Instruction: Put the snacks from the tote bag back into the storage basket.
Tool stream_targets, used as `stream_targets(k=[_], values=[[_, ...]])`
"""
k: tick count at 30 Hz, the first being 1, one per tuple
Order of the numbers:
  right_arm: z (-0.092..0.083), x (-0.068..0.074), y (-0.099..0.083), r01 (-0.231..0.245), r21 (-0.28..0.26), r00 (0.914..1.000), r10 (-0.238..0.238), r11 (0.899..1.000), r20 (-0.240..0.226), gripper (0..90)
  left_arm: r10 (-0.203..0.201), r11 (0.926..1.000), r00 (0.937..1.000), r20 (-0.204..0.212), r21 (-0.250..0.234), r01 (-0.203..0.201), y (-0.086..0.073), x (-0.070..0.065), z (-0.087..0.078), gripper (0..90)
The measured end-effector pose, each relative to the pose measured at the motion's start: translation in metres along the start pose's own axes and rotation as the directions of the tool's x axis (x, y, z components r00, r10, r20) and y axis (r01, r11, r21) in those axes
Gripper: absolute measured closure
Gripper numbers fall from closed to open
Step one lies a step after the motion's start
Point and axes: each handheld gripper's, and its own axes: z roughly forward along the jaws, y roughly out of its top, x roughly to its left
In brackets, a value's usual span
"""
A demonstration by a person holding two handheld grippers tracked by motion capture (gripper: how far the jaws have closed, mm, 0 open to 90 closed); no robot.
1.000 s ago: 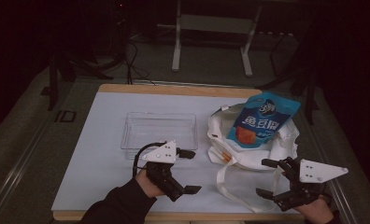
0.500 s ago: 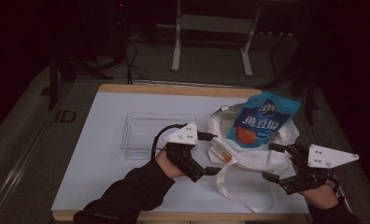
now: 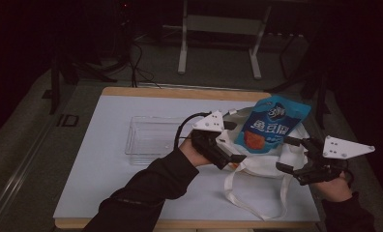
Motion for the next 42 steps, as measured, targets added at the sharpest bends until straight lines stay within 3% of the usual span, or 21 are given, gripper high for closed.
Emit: stream_targets(k=[9,14,21,22,23,25,32,33,37,42], values=[[-0.005,-0.023,-0.009,-0.026,0.01,0.9979,0.026,1.0,0.06,20.3,-0.004,0.9992,0.9993,-0.038,0.038,0.005,-0.002,0.023,0.029,0.0],[-0.01,-0.037,-0.021,0.02,0.07,0.9879,-0.031,0.997,0.152,29.2,-0.024,0.9985,0.9977,-0.063,0.048,0.027,-0.006,0.038,0.043,2.6],[-0.014,-0.056,-0.038,-0.033,0.083,0.9816,0.017,0.996,0.19,32.9,-0.07,0.9961,0.9913,-0.112,0.045,0.076,-0.018,0.062,0.061,7.9],[-0.014,-0.058,-0.04,-0.041,0.086,0.9806,0.024,0.995,0.195,33.5,-0.076,0.9945,0.9871,-0.141,0.06,0.086,-0.021,0.068,0.066,11.5],[-0.014,-0.061,-0.043,-0.046,0.088,0.9792,0.028,0.995,0.201,34.2,-0.078,0.994,0.9866,-0.143,0.065,0.088,-0.022,0.07,0.068,14.5],[-0.014,-0.066,-0.047,-0.059,0.092,0.976,0.038,0.994,0.215,34.8,-0.09,0.9914,0.9838,-0.155,0.08,0.103,-0.024,0.074,0.074,14.9],[-0.013,-0.087,-0.059,-0.117,0.104,0.9611,0.086,0.988,0.262,36.3,-0.081,0.9897,0.9786,-0.189,0.101,0.102,-0.027,0.08,0.085,26.3],[-0.012,-0.09,-0.06,-0.123,0.106,0.9591,0.091,0.987,0.268,36.3,-0.094,0.9877,0.9745,-0.204,0.104,0.117,-0.028,0.082,0.088,30.0],[-0.008,-0.101,-0.064,-0.154,0.121,0.9489,0.113,0.981,0.295,36.2,-0.09,0.9862,0.9748,-0.204,0.118,0.116,-0.029,0.085,0.092,36.0],[-0.004,-0.11,-0.066,-0.181,0.113,0.9447,0.14,0.977,0.297,36.6,-0.085,0.981,0.9771,-0.195,0.155,0.117,-0.031,0.089,0.1,42.4]])
